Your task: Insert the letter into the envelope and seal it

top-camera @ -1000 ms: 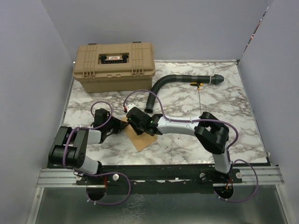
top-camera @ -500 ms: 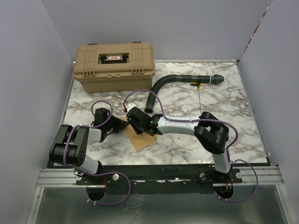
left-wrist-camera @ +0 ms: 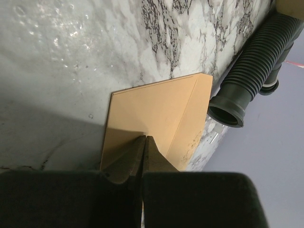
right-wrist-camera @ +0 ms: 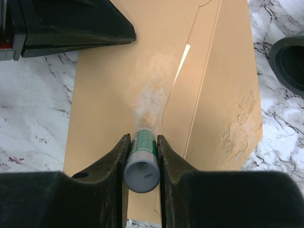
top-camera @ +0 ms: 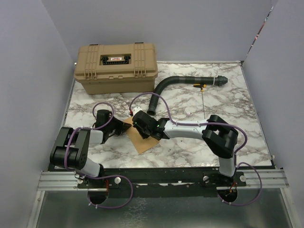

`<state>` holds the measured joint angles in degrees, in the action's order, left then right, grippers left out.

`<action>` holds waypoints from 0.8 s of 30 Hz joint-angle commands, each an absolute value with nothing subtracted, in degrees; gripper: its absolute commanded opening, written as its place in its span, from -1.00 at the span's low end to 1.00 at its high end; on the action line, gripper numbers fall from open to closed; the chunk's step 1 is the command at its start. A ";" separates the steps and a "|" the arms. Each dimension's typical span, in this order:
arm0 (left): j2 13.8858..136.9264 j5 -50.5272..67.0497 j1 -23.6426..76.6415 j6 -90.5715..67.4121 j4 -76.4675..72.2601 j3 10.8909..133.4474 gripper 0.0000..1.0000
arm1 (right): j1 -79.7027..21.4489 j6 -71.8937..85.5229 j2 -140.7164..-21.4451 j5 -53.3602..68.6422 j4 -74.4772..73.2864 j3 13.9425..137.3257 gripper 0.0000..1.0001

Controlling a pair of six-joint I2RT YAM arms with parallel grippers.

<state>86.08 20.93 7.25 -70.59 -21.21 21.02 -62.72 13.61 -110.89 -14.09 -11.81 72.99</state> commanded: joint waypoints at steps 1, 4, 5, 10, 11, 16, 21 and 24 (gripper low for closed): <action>88.74 13.86 7.29 -68.04 -8.54 18.13 -1.00 | -60.62 15.44 -114.06 -12.61 -12.18 74.76 -0.99; 88.90 14.08 7.25 -67.78 -8.86 18.17 -1.00 | -59.46 14.02 -116.25 -11.93 -12.41 77.83 -0.99; 89.05 14.19 7.22 -67.61 -8.87 18.27 -1.00 | -59.28 13.55 -117.07 -11.69 -12.44 78.94 -0.99; 90.10 14.58 7.17 -67.42 -9.01 18.54 -1.00 | -59.07 12.96 -120.38 -11.28 -14.81 83.70 -0.99; 90.27 14.58 7.19 -67.41 -8.98 18.54 -1.00 | -59.07 13.26 -120.08 -11.40 -15.07 83.48 -0.99; 90.49 14.15 7.18 -68.73 -8.08 18.58 -1.00 | -59.73 13.93 -115.95 -8.40 -16.41 79.69 -0.99; 88.43 11.55 7.19 -71.61 -6.58 18.59 -1.00 | -62.11 15.52 -113.00 -9.34 -18.77 76.01 -0.99; 88.68 11.12 7.20 -72.12 -5.75 18.94 -1.00 | -63.02 15.32 -111.46 -8.13 -17.99 73.31 -0.99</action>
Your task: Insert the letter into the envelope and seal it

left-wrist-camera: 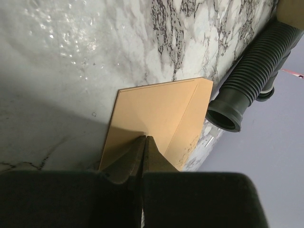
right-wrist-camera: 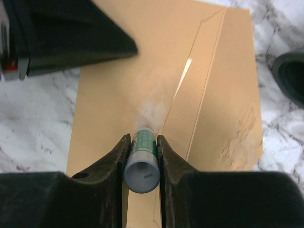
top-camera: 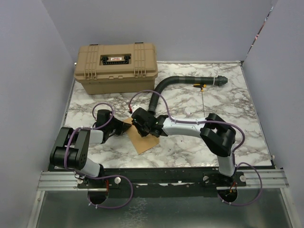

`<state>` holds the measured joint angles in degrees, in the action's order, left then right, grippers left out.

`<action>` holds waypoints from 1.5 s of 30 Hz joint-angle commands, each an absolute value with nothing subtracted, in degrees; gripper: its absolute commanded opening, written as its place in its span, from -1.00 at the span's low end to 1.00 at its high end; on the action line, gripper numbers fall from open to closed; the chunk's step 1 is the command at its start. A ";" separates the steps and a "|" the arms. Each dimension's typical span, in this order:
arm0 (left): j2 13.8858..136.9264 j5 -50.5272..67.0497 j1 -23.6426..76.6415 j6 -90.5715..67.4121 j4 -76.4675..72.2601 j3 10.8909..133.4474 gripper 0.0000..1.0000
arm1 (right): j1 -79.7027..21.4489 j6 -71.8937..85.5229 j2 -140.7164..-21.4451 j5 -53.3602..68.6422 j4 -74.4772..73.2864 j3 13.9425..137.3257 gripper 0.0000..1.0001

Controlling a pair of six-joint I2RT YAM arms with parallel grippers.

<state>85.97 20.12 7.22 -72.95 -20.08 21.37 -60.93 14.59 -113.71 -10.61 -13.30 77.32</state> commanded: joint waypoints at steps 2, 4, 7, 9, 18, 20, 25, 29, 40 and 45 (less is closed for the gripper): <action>89.02 11.07 7.15 -72.69 -5.80 18.90 -1.00 | -63.86 14.39 -110.28 -6.02 -15.85 71.00 -0.99; 89.23 10.90 7.14 -72.73 -5.80 18.98 -1.00 | -64.45 14.32 -109.84 -5.30 -15.83 70.14 -0.99; 89.19 10.89 7.17 -72.57 -5.80 18.90 -1.00 | -64.66 15.38 -109.17 -6.61 -16.72 68.98 -0.99; 89.19 10.97 7.14 -72.23 -5.79 18.96 -1.00 | -64.63 16.50 -108.51 -8.58 -16.64 68.25 -0.99; 89.49 12.07 7.18 -70.65 -6.06 18.98 -1.00 | -59.33 16.45 -114.34 -10.01 -15.84 75.29 -0.99; 89.76 12.36 7.18 -70.35 -6.05 19.03 -1.00 | -58.61 15.73 -116.72 -9.83 -16.39 78.18 -0.99; 90.17 12.96 7.11 -70.07 -6.23 19.15 -1.00 | -58.45 14.17 -120.39 -9.43 -17.62 83.26 -0.99; 90.18 13.01 7.12 -70.32 -6.23 19.16 -1.00 | -58.53 14.37 -118.24 -9.38 -18.64 80.75 -0.99; 89.82 12.35 7.09 -71.17 -6.39 19.36 -1.00 | -62.97 17.78 -107.91 -6.26 -19.33 68.94 -0.99; 89.50 12.51 7.06 -71.43 -6.54 18.87 -1.00 | -62.85 16.91 -110.17 -8.69 -19.35 73.09 -0.99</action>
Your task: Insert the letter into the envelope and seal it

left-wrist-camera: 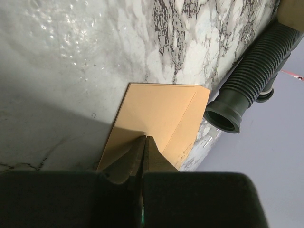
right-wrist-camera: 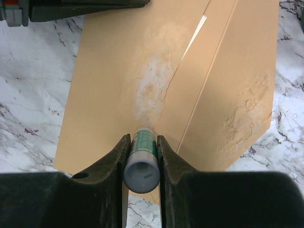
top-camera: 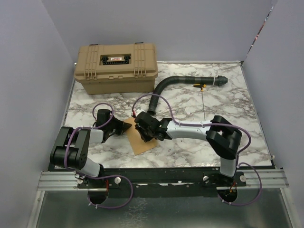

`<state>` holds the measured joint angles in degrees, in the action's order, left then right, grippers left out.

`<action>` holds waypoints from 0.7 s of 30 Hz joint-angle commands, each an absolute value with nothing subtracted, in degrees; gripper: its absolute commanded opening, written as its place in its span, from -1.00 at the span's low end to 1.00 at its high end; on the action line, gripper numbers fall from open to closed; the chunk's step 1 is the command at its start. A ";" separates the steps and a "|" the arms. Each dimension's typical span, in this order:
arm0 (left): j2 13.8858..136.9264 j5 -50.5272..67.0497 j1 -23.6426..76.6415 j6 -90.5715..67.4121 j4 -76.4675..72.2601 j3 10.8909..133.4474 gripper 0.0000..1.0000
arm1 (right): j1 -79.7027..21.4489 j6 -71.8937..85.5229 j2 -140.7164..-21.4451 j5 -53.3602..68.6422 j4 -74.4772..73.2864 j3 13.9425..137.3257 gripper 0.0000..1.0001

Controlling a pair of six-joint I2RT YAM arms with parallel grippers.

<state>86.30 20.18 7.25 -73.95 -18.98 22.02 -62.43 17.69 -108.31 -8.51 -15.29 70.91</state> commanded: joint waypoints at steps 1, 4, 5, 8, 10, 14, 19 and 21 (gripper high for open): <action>89.44 12.55 7.11 -71.45 -6.55 18.83 -1.00 | -62.69 16.68 -111.21 -9.19 -19.52 74.41 -0.99; 89.04 12.65 7.11 -71.50 -6.57 18.64 -1.00 | -61.37 16.69 -114.56 -10.14 -19.70 77.83 -0.99; 88.85 12.65 7.07 -71.46 -6.59 18.56 -1.00 | -60.93 16.58 -115.54 -10.83 -19.84 78.98 -0.99; 88.51 12.67 7.09 -71.41 -6.46 18.29 -1.00 | -59.61 16.41 -118.01 -11.96 -20.60 82.04 -0.99; 88.46 12.74 7.03 -71.30 -6.35 18.28 -1.00 | -58.85 16.07 -119.17 -12.64 -20.86 83.51 -0.99; 88.70 12.92 6.96 -70.96 -6.33 18.28 -1.00 | -58.36 15.21 -120.46 -12.69 -21.56 85.57 -0.99; 89.16 12.86 6.93 -70.76 -6.41 18.43 -1.00 | -60.05 13.42 -117.98 -10.88 -21.63 82.60 -0.99; 89.47 12.98 6.93 -70.76 -6.52 18.46 -1.00 | -61.42 13.50 -116.73 -10.87 -22.10 80.65 -0.99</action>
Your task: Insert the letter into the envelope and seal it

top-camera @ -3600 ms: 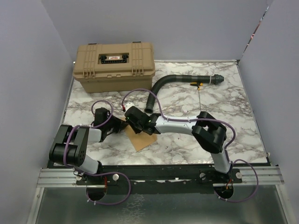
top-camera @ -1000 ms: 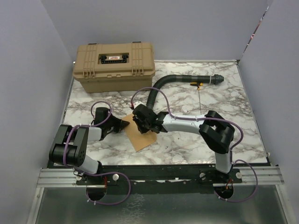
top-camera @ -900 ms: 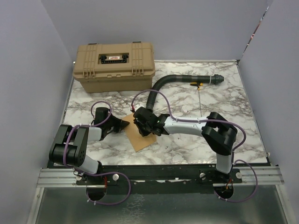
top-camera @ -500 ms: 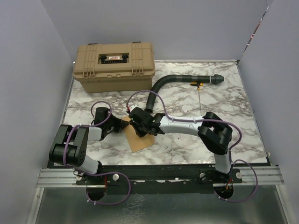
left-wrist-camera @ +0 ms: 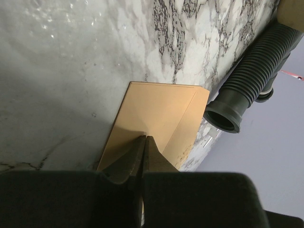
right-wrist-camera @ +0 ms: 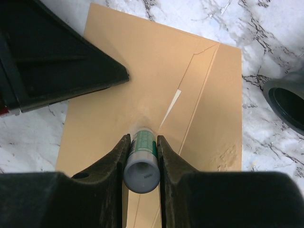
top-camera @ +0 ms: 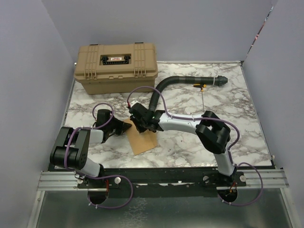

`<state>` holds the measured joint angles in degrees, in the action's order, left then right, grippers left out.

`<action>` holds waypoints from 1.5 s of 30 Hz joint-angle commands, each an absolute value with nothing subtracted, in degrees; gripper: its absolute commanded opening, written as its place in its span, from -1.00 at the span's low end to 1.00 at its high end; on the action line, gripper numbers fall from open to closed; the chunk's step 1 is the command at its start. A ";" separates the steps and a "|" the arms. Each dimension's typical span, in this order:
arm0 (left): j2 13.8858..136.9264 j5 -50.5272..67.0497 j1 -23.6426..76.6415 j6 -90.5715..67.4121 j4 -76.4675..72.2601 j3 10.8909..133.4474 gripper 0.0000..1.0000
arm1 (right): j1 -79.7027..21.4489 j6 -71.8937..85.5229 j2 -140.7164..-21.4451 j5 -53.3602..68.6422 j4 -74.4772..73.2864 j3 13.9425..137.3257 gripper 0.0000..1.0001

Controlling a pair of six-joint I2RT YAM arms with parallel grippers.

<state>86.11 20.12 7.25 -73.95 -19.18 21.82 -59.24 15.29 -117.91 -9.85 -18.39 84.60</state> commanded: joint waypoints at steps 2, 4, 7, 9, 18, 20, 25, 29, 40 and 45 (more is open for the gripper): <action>89.68 13.16 6.94 -70.81 -6.73 18.54 -1.00 | -62.67 14.25 -115.52 -10.94 -22.32 78.64 -0.99; 89.74 13.25 6.94 -71.03 -6.85 18.50 -1.00 | -63.44 15.24 -114.05 -10.32 -22.07 76.76 -0.99; 89.84 13.24 6.88 -71.14 -7.05 18.29 -1.00 | -63.77 16.56 -112.70 -9.45 -21.55 74.77 -0.99; 89.95 13.27 6.92 -71.24 -7.15 18.20 -1.00 | -63.73 17.01 -112.95 -9.75 -21.34 74.98 -0.99; 89.63 13.57 6.81 -71.08 -7.36 17.67 -1.00 | -60.87 15.68 -120.02 -12.40 -20.75 82.31 -0.99; 89.67 13.99 6.84 -70.81 -7.42 17.83 -1.00 | -60.09 15.22 -121.49 -13.15 -21.57 84.54 -0.99; 89.36 14.21 6.84 -70.68 -7.37 17.67 -1.00 | -59.15 15.70 -121.44 -13.80 -22.29 85.81 -0.99; 89.71 14.21 6.84 -70.57 -7.45 17.84 -1.00 | -59.74 16.17 -119.02 -11.41 -22.52 82.73 -0.99; 89.89 13.95 6.83 -70.79 -7.78 17.50 -1.00 | -64.74 19.63 -113.06 -11.22 -23.75 75.57 -0.99; 89.69 13.80 6.80 -70.91 -7.78 17.31 -1.00 | -64.50 18.88 -114.62 -12.93 -23.31 77.11 -0.99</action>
